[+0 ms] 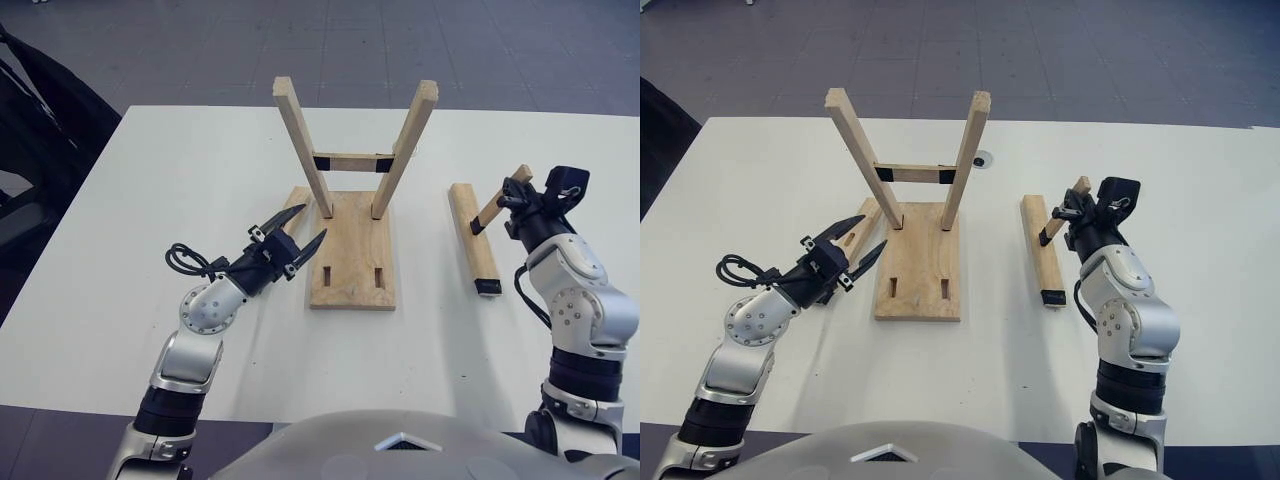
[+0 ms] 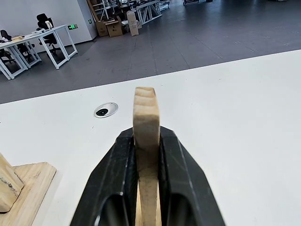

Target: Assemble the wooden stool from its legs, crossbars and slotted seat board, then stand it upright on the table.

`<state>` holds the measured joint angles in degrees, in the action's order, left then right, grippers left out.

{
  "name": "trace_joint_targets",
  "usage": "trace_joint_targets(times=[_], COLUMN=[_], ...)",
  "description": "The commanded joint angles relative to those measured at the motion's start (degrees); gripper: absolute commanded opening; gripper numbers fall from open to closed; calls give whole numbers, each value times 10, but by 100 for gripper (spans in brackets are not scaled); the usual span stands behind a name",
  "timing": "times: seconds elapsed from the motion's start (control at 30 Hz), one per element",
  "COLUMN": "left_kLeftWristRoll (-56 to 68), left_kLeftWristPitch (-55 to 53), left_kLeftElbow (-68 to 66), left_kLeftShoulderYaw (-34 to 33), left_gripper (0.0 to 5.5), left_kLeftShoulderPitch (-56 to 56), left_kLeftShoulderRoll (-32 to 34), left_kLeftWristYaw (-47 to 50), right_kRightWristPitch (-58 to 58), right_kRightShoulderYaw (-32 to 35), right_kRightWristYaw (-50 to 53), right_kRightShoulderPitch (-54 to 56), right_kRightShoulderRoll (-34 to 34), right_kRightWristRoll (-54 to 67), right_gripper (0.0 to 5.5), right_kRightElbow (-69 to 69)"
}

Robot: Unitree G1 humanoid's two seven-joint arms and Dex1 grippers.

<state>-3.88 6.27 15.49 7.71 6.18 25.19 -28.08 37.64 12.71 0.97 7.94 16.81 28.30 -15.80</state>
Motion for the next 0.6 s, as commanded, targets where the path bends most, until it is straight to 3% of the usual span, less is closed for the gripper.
trace_joint_targets(times=[0.03, 0.23, 0.43, 0.6], left_kLeftWristRoll=[-3, -2, -3, -4], left_kLeftWristPitch=[-10, -11, -15, -14], left_kLeftElbow=[4, 7, 10, 6], left_kLeftShoulderYaw=[2, 0, 0, 2], left_gripper=[259, 259, 259, 259], left_kLeftShoulderPitch=[-6, -4, -1, -5], left_kLeftShoulderRoll=[0, 1, -1, -2], left_kLeftWristYaw=[0, -1, 3, 3], right_kRightWristPitch=[-10, -3, -135, -54], right_kRightShoulderYaw=[-25, -57, -70, -79], right_kRightWristYaw=[-35, -46, -58, -75], right_kRightShoulderPitch=[4, 9, -101, -58], right_kRightShoulderRoll=[1, 13, -20, 10], right_kRightWristRoll=[-28, -80, -124, -113], right_gripper=[40, 40, 40, 40], right_kRightElbow=[71, 123, 143, 107])
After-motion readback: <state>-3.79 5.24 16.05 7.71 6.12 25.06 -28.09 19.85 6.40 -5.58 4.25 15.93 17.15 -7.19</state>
